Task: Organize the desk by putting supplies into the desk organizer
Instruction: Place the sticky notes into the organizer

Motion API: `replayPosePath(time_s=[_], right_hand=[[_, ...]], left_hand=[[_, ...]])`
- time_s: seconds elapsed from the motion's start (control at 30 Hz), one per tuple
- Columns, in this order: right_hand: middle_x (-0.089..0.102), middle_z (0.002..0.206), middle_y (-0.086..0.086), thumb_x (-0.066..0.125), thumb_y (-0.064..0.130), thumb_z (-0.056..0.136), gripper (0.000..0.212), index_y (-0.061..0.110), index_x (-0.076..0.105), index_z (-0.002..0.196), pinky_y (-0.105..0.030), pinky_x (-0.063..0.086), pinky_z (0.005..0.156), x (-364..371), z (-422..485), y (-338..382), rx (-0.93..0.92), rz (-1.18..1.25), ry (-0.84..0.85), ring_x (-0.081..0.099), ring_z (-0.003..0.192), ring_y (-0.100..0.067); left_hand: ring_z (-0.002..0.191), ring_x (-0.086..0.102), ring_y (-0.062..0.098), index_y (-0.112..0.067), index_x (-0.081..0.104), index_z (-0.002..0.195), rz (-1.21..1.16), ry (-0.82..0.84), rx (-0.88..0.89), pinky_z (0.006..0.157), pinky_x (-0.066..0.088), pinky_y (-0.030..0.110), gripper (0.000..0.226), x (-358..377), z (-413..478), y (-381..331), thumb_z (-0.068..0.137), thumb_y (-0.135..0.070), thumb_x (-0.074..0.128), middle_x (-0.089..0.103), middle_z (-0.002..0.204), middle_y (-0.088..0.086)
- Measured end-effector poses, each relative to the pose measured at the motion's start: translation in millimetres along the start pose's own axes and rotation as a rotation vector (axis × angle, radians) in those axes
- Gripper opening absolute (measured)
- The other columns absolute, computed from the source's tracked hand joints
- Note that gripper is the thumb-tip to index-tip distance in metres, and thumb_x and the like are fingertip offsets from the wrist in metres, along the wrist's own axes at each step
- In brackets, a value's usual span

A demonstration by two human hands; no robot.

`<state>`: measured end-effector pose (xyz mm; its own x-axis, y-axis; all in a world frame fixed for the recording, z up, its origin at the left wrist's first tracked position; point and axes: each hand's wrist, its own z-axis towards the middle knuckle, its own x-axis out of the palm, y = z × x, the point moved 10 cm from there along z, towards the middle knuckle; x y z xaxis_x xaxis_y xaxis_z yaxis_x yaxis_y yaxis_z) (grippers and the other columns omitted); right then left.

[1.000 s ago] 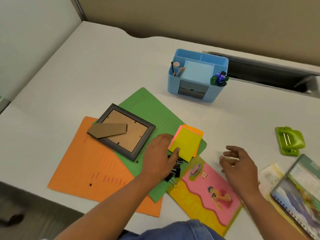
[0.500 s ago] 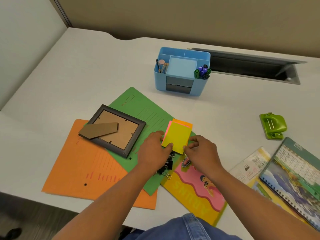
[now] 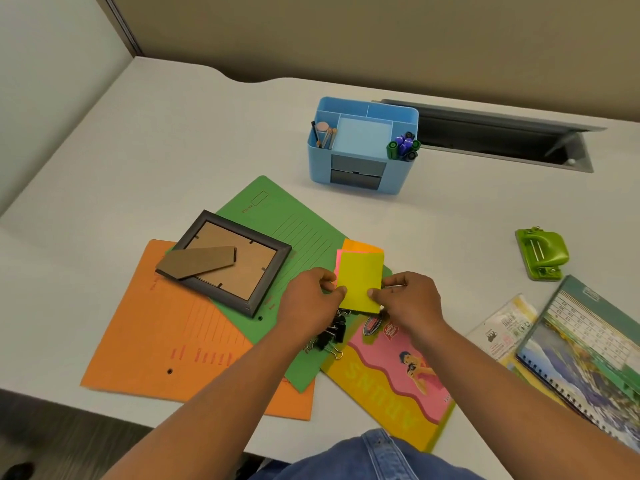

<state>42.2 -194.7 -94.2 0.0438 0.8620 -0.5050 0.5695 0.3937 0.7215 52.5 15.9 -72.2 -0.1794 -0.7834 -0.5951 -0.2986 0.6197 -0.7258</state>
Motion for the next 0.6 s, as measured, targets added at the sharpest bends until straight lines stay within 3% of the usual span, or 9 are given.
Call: replayPosePath(time_s=[0.17, 0.3, 0.4, 0.5, 0.6], right_hand=[[0.070, 0.077, -0.006, 0.081, 0.021, 0.077, 0.014, 0.016, 0.068, 0.078, -0.046, 0.057, 0.072, -0.5, -7.7, 4.1, -0.022, 0.082, 0.051, 0.068, 0.075, -0.025], [0.068, 0.079, -0.017, 0.077, 0.014, 0.081, 0.012, 0.010, 0.066, 0.080, -0.045, 0.055, 0.065, -2.5, -16.2, 15.1, -0.047, 0.169, 0.133, 0.062, 0.066, -0.028], [0.062, 0.082, -0.025, 0.071, 0.012, 0.086, 0.010, 0.006, 0.064, 0.084, -0.037, 0.050, 0.060, -7.0, -23.2, 28.0, -0.083, 0.234, 0.191, 0.057, 0.067, -0.026], [0.065, 0.089, -0.022, 0.069, 0.016, 0.088, 0.009, 0.010, 0.064, 0.083, -0.036, 0.049, 0.066, -17.6, -27.1, 43.4, -0.135, 0.246, 0.202, 0.060, 0.076, -0.022], [0.067, 0.089, -0.017, 0.067, 0.017, 0.089, 0.009, 0.010, 0.064, 0.087, -0.032, 0.051, 0.068, -25.5, -30.0, 60.3, -0.178, 0.253, 0.244, 0.062, 0.079, -0.018]], left_hand=[[0.073, 0.057, 0.008, -0.022, 0.062, 0.115, -0.026, -0.031, 0.011, 0.063, 0.043, 0.024, 0.030, -6.2, -2.0, -2.8, 0.088, -0.035, 0.066, 0.063, 0.100, -0.009], [0.075, 0.055, 0.008, -0.022, 0.056, 0.126, -0.122, -0.026, 0.010, 0.074, 0.050, 0.031, 0.039, -10.5, -1.0, -10.3, 0.090, -0.037, 0.064, 0.062, 0.109, -0.010], [0.081, 0.062, 0.008, -0.021, 0.052, 0.130, -0.325, 0.050, 0.016, 0.082, 0.051, 0.035, 0.042, -9.3, 1.0, -23.5, 0.092, -0.034, 0.064, 0.066, 0.100, -0.007], [0.068, 0.058, 0.010, -0.024, 0.049, 0.130, -0.513, 0.145, -0.002, 0.068, 0.048, 0.025, 0.040, -7.4, 3.7, -36.6, 0.093, -0.032, 0.062, 0.068, 0.088, 0.003], [0.055, 0.046, 0.006, -0.026, 0.051, 0.123, -0.642, 0.183, -0.004, 0.058, 0.043, 0.022, 0.035, -9.9, 7.8, -47.8, 0.092, -0.032, 0.063, 0.058, 0.071, -0.003]])
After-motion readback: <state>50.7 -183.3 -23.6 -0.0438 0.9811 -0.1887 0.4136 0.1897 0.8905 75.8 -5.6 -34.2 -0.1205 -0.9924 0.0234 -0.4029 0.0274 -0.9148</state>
